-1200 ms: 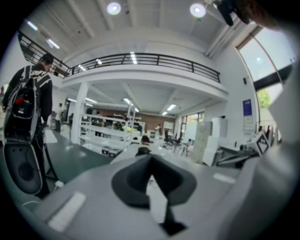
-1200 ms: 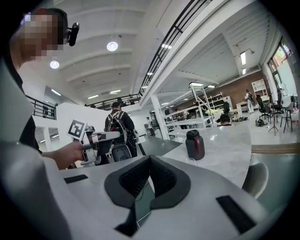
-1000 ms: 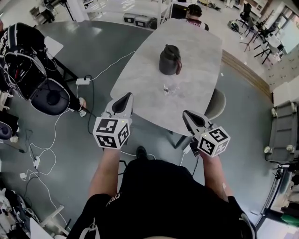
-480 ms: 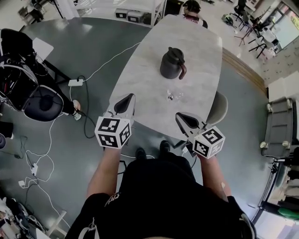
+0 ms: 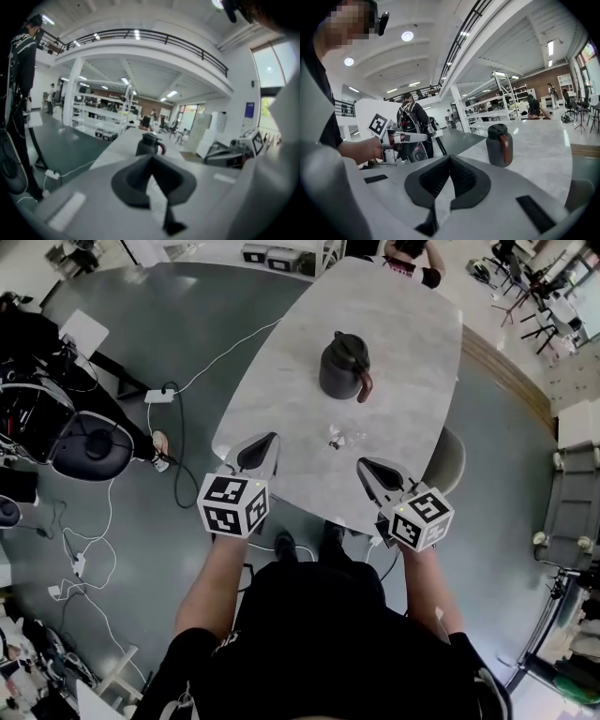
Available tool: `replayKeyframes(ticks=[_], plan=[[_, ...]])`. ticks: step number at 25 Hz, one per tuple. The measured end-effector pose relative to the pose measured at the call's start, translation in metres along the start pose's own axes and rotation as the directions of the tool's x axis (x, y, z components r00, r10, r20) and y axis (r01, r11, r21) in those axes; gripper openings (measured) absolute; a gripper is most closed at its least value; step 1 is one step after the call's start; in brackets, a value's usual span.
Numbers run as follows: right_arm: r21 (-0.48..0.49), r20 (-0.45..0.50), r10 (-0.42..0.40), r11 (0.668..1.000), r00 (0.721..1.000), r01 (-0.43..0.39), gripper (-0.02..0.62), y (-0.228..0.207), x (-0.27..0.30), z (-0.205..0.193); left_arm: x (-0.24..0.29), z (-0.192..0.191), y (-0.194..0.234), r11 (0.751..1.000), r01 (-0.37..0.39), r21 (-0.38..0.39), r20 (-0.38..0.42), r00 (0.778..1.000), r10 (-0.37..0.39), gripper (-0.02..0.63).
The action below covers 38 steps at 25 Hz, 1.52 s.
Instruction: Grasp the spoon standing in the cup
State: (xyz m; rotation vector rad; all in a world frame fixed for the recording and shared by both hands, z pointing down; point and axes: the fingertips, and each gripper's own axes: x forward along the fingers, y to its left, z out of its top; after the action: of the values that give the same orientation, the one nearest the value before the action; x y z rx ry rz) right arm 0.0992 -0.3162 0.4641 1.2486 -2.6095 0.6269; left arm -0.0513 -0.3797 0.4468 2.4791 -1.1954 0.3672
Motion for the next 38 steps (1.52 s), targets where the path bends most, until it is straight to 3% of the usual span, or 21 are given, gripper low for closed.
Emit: replayKeyframes(ticks=[9,17,20,23,32,38], plan=[[0.002,0.006,0.045,0.999,0.999,-0.045,-0.006,-0.047,0.027,-0.005,0.046,-0.019,-0.008,1.0,-0.015,0.006,-0.074,0.997,0.016,0.009],[-0.041,0.031,0.097,0.995,0.995,-0.096,0.0,-0.056,0.045,-0.001,0.067,-0.027,-0.018,1.0,0.004,0.013,-0.091,0.996,-0.003,0.009],[-0.058,0.028,0.125,0.991,0.992,-0.123,0.126,-0.056,0.055,-0.006,0.068,-0.032,-0.014,1.0,0.001,0.011,-0.094,0.996,0.0,0.009],[-0.083,-0.017,0.132,0.988,0.991,-0.133,0.18,-0.055,0.065,-0.015,0.067,-0.033,-0.009,1.0,-0.007,0.004,-0.096,0.995,0.007,0.009],[-0.16,-0.174,0.171,0.967,0.97,-0.199,0.239,-0.036,0.087,-0.051,0.061,-0.038,-0.005,0.999,-0.023,-0.025,-0.098,0.995,0.02,0.009],[-0.23,-0.289,0.105,0.957,0.951,-0.176,0.247,-0.044,0.11,-0.089,0.049,-0.043,0.007,0.998,-0.051,-0.041,-0.099,0.994,0.047,0.009]])
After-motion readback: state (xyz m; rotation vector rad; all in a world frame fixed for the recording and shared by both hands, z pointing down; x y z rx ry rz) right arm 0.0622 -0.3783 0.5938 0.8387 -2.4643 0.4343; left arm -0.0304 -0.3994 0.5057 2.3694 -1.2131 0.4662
